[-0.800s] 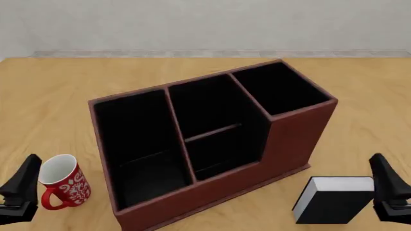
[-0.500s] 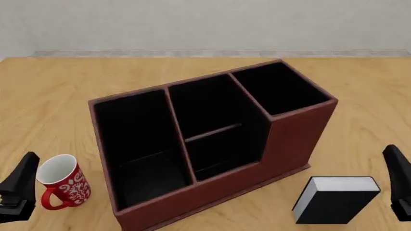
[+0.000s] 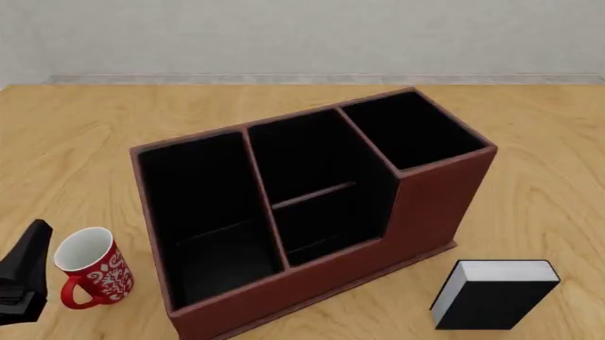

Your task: Pick up the book and place it in the right compartment of the caddy.

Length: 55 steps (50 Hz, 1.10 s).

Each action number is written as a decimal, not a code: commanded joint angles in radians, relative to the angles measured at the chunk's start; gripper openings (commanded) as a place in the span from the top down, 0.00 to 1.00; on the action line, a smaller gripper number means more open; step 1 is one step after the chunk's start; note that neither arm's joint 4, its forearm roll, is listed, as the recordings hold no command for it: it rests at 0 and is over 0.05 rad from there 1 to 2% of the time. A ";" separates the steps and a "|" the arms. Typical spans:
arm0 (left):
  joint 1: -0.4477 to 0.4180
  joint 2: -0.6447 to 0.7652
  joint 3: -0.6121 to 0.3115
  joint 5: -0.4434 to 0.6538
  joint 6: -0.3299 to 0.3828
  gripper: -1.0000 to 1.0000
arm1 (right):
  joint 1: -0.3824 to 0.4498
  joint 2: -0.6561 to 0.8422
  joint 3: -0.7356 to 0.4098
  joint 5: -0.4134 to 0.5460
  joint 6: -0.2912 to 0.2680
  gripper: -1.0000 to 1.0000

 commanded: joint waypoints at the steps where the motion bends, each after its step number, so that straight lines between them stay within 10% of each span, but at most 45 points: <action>1: -0.002 0.000 -0.010 0.005 0.012 0.00 | 0.046 0.106 -0.185 0.162 -0.185 0.00; 33: -0.008 0.000 -0.006 0.015 0.031 0.00 | 0.061 0.344 -0.529 0.609 -0.419 0.00; 55: -0.021 0.000 -0.007 0.025 0.040 0.00 | 0.108 0.566 -0.560 0.613 -0.387 0.00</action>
